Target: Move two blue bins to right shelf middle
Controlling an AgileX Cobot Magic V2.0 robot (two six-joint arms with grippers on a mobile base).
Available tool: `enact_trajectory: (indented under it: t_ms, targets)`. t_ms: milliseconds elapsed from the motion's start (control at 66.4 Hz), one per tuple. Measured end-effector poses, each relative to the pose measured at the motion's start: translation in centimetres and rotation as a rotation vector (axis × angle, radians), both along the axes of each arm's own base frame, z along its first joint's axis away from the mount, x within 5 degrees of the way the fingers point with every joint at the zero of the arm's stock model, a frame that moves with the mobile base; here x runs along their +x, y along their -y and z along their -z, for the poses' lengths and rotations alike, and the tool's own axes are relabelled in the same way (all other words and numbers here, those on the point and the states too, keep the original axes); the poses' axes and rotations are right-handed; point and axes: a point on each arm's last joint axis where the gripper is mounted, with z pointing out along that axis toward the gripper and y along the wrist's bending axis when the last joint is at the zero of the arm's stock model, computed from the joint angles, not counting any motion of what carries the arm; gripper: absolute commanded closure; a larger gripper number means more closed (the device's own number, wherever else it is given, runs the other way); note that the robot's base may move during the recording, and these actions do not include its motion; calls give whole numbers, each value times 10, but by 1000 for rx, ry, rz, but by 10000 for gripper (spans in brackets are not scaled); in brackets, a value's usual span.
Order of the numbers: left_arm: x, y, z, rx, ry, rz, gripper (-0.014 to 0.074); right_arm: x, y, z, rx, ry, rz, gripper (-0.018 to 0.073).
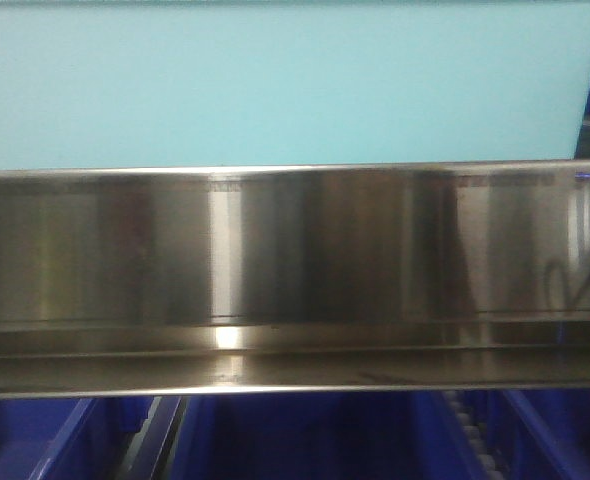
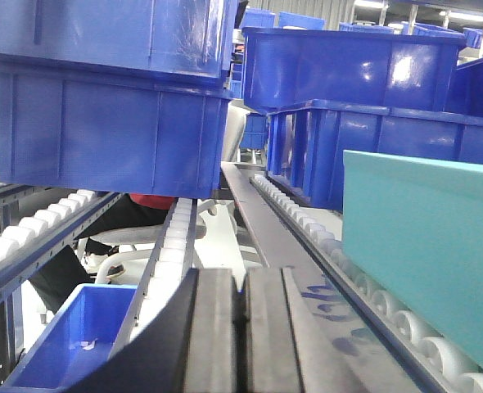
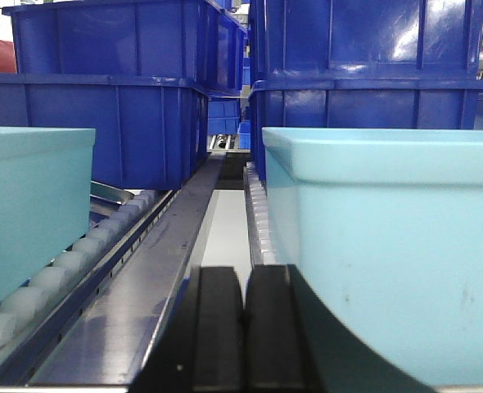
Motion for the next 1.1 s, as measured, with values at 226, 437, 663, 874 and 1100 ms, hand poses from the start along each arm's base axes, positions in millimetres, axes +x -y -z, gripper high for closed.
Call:
enact_trajectory:
  t_ms: [226, 437, 663, 874, 1100]
  targets:
    - [0, 0, 0, 0, 0, 0, 707, 0, 0, 0, 0, 0, 0, 724]
    - [0, 0, 0, 0, 0, 0, 707, 0, 0, 0, 0, 0, 0, 724]
    - [0, 0, 0, 0, 0, 0, 707, 0, 0, 0, 0, 0, 0, 724]
    - [0, 0, 0, 0, 0, 0, 707, 0, 0, 0, 0, 0, 0, 724]
    - [0, 0, 0, 13, 1, -1, 707, -1, 0, -9, -9, 102, 2, 724]
